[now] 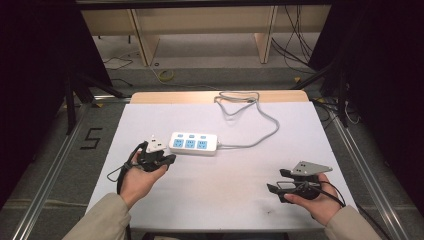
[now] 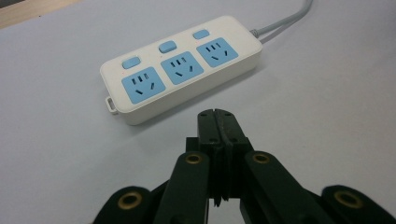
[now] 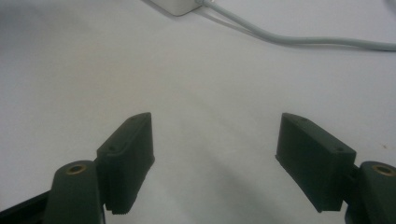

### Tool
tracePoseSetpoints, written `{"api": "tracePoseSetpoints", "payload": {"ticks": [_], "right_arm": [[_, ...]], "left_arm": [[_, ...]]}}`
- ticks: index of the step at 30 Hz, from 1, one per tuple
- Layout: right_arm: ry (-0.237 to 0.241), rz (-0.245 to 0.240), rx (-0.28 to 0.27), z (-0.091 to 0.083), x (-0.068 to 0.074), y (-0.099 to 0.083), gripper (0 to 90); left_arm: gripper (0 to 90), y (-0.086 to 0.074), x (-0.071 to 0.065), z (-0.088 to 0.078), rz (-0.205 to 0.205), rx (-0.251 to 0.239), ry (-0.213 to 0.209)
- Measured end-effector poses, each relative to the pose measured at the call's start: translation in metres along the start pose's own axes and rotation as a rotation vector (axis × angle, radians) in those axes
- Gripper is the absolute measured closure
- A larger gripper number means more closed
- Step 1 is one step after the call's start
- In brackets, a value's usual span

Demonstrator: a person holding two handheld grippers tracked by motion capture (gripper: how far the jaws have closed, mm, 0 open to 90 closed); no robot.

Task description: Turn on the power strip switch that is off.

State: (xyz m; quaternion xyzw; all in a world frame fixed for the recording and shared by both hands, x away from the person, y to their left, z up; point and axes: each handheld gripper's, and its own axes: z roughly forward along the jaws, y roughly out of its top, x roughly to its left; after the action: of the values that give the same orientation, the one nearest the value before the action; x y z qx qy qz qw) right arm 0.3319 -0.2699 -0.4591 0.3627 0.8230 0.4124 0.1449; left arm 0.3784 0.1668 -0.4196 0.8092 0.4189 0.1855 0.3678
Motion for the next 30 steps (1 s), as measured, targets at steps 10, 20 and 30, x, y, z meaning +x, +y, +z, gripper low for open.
{"api": "tracePoseSetpoints", "payload": {"ticks": [10, 20, 30], "right_arm": [[0.001, 0.001, 0.000, 0.000, 0.000, 0.000, 27.7], [0.003, 0.002, 0.001, 0.000, -0.001, 0.000, 27.7], [0.001, 0.002, 0.001, 0.000, -0.001, 0.000, 27.7]], "left_arm": [[89.5, 0.007, 0.000, 0.005, 0.000, 0.004, -0.001], [89.5, 0.014, 0.001, 0.011, 0.001, 0.005, 0.000], [89.5, 0.019, 0.001, 0.015, 0.003, 0.008, 0.001]]}}
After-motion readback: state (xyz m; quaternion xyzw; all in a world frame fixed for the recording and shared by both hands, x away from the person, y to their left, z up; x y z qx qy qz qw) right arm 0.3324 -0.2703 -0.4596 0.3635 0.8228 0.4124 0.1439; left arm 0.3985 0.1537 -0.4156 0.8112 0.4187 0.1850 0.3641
